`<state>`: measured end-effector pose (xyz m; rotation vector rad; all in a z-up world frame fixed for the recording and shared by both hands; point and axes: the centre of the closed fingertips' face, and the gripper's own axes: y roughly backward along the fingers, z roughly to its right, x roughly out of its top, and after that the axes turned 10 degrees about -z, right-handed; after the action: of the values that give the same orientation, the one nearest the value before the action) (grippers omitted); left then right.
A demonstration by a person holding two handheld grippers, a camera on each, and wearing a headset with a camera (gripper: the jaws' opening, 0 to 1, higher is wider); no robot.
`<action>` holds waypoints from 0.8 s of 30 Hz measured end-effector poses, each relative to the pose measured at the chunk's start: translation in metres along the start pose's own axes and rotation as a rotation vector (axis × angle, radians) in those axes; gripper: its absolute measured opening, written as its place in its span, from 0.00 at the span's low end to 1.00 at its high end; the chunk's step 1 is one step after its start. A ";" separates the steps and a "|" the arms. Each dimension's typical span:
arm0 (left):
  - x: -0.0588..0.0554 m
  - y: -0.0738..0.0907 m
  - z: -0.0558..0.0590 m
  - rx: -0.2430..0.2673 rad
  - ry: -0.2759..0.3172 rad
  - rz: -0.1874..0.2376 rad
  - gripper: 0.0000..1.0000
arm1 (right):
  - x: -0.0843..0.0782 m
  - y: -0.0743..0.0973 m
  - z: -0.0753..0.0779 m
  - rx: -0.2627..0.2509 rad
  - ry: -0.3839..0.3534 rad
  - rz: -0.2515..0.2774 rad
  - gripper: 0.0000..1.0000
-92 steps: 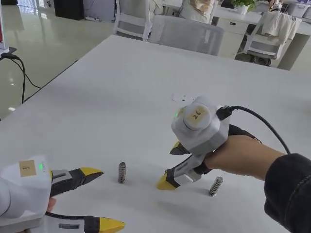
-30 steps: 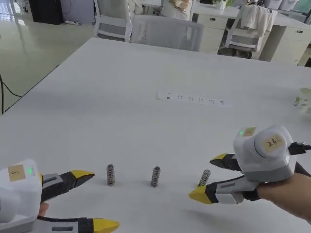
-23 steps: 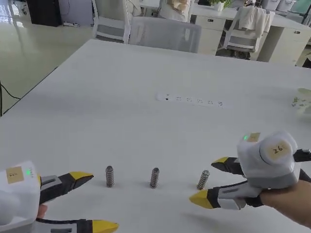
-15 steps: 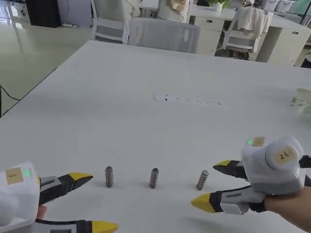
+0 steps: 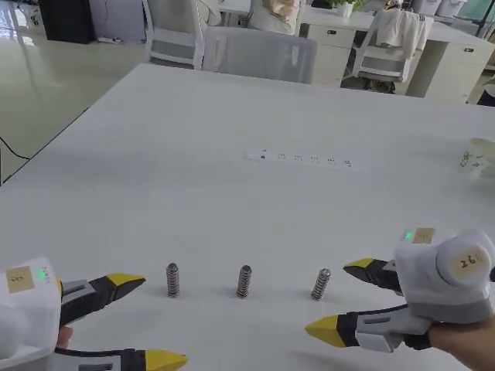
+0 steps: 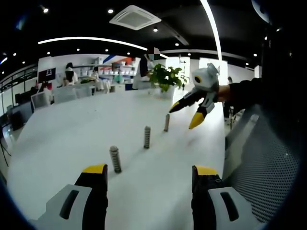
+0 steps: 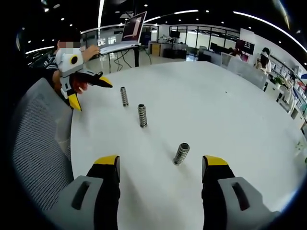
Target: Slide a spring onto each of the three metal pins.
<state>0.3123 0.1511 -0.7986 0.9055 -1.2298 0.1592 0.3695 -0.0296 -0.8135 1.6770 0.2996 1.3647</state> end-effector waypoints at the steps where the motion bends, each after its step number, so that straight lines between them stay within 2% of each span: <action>1: 0.000 0.000 0.000 0.000 0.000 -0.001 0.67 | 0.000 0.000 0.000 -0.001 -0.001 0.006 0.69; 10: -0.001 0.000 -0.001 0.003 0.005 0.002 0.67 | -0.001 0.002 -0.007 0.020 -0.009 0.042 0.73; 24: -0.002 0.001 -0.001 0.006 0.013 0.004 0.67 | -0.007 0.002 -0.011 0.022 -0.022 0.050 0.77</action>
<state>0.3115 0.1531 -0.8003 0.9064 -1.2200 0.1719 0.3568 -0.0300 -0.8166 1.7268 0.2618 1.3833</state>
